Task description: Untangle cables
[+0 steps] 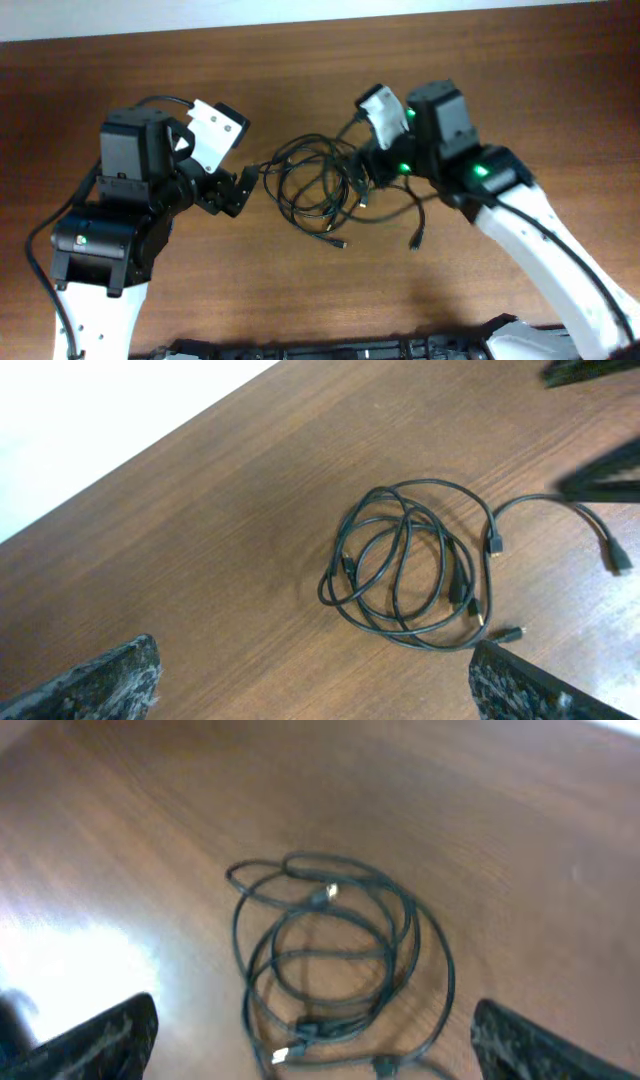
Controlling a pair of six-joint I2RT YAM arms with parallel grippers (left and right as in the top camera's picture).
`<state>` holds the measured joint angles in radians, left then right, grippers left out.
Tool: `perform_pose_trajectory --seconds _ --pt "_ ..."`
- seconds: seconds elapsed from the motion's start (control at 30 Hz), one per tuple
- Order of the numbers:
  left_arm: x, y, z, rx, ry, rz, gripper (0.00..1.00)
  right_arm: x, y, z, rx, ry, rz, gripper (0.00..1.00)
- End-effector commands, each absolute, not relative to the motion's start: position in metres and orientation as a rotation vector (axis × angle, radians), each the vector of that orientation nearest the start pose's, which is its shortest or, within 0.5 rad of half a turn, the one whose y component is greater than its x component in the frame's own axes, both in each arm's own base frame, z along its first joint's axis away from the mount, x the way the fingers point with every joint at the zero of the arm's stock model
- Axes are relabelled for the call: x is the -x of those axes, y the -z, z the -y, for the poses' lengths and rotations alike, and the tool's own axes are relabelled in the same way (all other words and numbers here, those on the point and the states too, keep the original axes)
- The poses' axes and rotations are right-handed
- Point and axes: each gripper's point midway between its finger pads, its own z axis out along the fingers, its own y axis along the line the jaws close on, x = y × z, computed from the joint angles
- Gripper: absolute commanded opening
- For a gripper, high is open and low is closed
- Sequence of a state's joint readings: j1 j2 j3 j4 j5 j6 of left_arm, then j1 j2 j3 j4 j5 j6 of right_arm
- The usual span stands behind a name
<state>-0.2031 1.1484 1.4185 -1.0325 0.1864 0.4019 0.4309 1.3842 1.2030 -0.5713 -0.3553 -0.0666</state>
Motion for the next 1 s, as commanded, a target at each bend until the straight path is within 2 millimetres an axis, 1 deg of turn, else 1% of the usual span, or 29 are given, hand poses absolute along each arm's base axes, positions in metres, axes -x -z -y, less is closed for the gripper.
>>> perform_pose_trajectory --seconds 0.0,0.03,0.07,0.1,0.13,0.2,0.23,0.27,0.3,0.33,0.43,0.5,0.53,0.57,0.6,0.63,0.67,0.77,0.83,0.87,0.9,0.93,0.97 --pt "-0.294 -0.312 0.094 -0.796 0.125 -2.172 0.99 -0.355 -0.189 -0.23 0.8 -0.566 -2.263 0.99" --pt "-0.294 -0.312 0.094 -0.796 0.125 -2.172 0.99 -0.364 -0.176 -0.235 0.804 -0.569 -2.268 0.99" --pt "-0.294 -0.312 0.094 -0.796 0.125 -2.172 0.99 -0.373 -0.164 -0.244 0.846 -0.59 -2.244 0.99" --pt "-0.294 -0.312 0.094 -0.796 0.125 -2.172 0.99 -0.376 -0.153 -0.255 0.928 -0.63 -2.202 0.99" --pt "-0.294 -0.312 0.094 -0.796 0.125 -2.172 0.99 -0.376 -0.144 -0.263 0.994 -0.663 -2.173 0.99" --pt "-0.294 -0.312 0.094 -0.796 0.125 -2.172 0.99 -0.377 -0.121 -0.269 1.035 -0.703 -2.187 0.99" --pt "-0.294 -0.312 0.094 -0.796 0.125 -2.172 0.99 -0.376 -0.117 -0.271 1.042 -0.719 -2.194 0.99" --pt "-0.294 -0.312 0.094 -0.796 0.125 -2.172 0.99 -0.371 -0.112 -0.274 1.089 -0.749 -2.177 0.99" --pt "-0.294 -0.312 0.094 -0.796 0.125 -2.172 0.99 -0.362 -0.106 -0.282 1.168 -0.823 -2.135 0.99" --pt "-0.294 -0.312 0.094 -0.796 0.125 -2.172 0.99 -0.358 -0.103 -0.285 1.19 -0.862 -2.124 0.99" --pt "-0.294 -0.312 0.094 -0.796 0.125 -2.172 0.99 -0.355 -0.089 -0.288 1.207 -0.884 -2.143 0.99" --pt "-0.294 -0.312 0.094 -0.796 0.125 -2.172 0.99 -0.347 -0.073 -0.298 1.264 -0.895 -2.142 1.0" --pt "-0.294 -0.312 0.094 -0.796 0.125 -2.172 0.99 -0.343 -0.066 -0.306 1.286 -0.902 -2.14 0.8" --pt "-0.294 -0.312 0.094 -0.796 0.125 -2.172 0.99 -0.342 -0.063 -0.308 1.294 -0.902 -2.141 0.67" --pt "-0.294 -0.312 0.094 -0.796 0.125 -2.172 0.99 -0.341 -0.059 -0.31 1.3 -0.9 -2.145 0.43" --pt "-0.294 -0.312 0.094 -0.796 0.125 -2.172 0.99 -0.343 -0.056 -0.31 1.299 -0.885 -2.148 0.12" --pt "-0.294 -0.312 0.094 -0.796 0.125 -2.172 0.99 -0.345 -0.056 -0.309 1.296 -0.875 -2.148 0.04" --pt "-0.294 -0.312 0.094 -0.796 0.125 -2.172 0.99 -0.346 -0.052 -0.298 1.265 -0.871 -2.202 0.04" --pt "-0.294 -0.312 0.094 -0.796 0.125 -2.172 0.99 -0.351 -0.061 -0.288 1.114 -0.907 -2.302 0.04" --pt "-0.294 -0.312 0.094 -0.797 0.124 -2.171 0.99 -0.354 -0.074 -0.281 1.021 -0.926 -2.34 0.04" --pt "-0.294 -0.312 0.094 -0.796 0.125 -2.172 0.99 -0.354 -0.09 -0.272 0.968 -0.934 -2.362 0.04" --pt "-0.294 -0.312 0.094 -0.797 0.125 -2.172 0.99 -0.35 -0.109 -0.264 0.951 -0.933 -2.37 0.04" --pt "-0.294 -0.312 0.094 -0.796 0.125 -2.172 0.99 -0.345 -0.136 -0.257 0.937 -0.925 -2.357 0.04"
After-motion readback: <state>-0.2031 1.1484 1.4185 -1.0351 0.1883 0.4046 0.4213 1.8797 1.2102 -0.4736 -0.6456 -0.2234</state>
